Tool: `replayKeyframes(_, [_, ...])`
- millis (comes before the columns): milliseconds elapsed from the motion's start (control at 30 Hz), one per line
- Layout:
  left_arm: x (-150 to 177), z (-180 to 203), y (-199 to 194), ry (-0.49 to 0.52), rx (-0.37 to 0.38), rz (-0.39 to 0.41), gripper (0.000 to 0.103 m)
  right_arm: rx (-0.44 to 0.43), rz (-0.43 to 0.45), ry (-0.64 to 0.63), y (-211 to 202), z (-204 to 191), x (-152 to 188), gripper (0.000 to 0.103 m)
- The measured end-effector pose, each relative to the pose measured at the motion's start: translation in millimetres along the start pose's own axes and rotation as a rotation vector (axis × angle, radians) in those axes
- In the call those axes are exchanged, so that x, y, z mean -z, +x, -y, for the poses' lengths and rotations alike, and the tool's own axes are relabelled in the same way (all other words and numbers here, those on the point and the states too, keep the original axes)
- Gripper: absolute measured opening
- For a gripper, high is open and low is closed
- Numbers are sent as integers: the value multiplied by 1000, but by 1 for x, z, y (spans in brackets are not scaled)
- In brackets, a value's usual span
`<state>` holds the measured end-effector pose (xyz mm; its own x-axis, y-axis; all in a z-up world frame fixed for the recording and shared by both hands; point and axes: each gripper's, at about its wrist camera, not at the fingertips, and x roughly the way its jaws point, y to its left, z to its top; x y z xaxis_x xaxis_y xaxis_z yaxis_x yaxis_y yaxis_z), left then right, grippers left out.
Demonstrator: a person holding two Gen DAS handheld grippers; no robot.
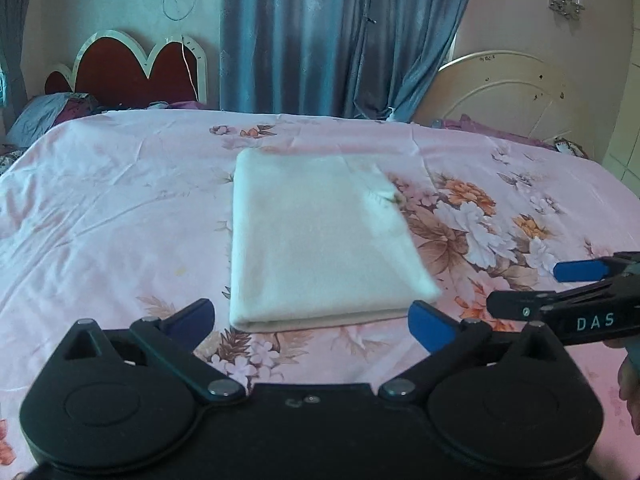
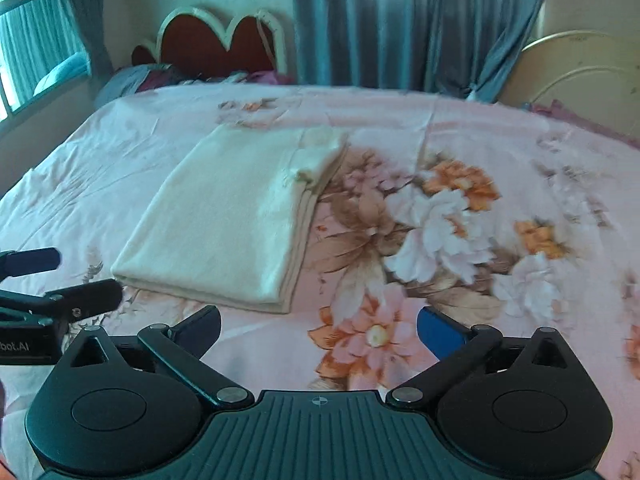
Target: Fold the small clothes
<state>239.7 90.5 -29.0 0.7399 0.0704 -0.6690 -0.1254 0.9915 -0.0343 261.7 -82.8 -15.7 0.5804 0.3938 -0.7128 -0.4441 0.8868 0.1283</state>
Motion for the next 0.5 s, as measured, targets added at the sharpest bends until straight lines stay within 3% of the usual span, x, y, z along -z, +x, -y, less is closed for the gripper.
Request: replayKeyframes(500, [6,25,-121,5,20,132,103,31,101,17,-138,-22,24,103])
